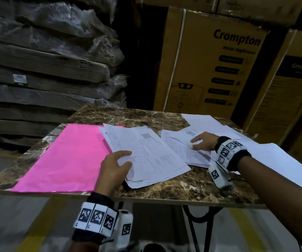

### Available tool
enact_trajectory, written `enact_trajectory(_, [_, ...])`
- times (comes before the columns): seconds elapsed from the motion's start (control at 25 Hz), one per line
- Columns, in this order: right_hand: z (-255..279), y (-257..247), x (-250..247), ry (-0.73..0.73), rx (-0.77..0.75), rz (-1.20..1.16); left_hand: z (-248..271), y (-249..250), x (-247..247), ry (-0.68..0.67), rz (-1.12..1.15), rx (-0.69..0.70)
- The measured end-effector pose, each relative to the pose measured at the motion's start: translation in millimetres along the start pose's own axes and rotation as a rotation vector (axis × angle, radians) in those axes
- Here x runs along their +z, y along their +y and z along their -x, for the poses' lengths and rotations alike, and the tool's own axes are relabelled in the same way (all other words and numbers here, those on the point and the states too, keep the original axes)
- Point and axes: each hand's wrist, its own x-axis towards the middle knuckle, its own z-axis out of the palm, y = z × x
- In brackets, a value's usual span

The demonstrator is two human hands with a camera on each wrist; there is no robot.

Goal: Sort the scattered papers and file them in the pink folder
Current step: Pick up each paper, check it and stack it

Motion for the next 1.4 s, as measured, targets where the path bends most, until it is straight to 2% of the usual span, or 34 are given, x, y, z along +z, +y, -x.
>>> enact_trajectory(0.2, [-39, 3, -10, -0.022, 0.040, 0.154, -1, 3, -1, 0.007, -0.009, 0.003])
enact_trajectory(0.32, [-48, 6, -9, -0.026, 0.126, 0.264, 0, 4, -1, 0.002, -0.012, -0.006])
enact_trajectory(0.6, [-65, 24, -3, -0.054, 0.196, 0.407, 0, 0, -1, 0.005, -0.004, -0.015])
enact_trajectory(0.96, [-76, 31, -2, -0.102, 0.207, 0.371, -1, -2, 0, 0.002, 0.024, -0.022])
enact_trajectory(1.2, [-84, 36, 1, -0.049, 0.207, 0.499, -1, -3, 0, 0.004, 0.020, -0.010])
enact_trajectory(1.4, [-92, 40, 2, -0.016, 0.124, 0.555, -1, -3, 0, 0.013, 0.034, -0.011])
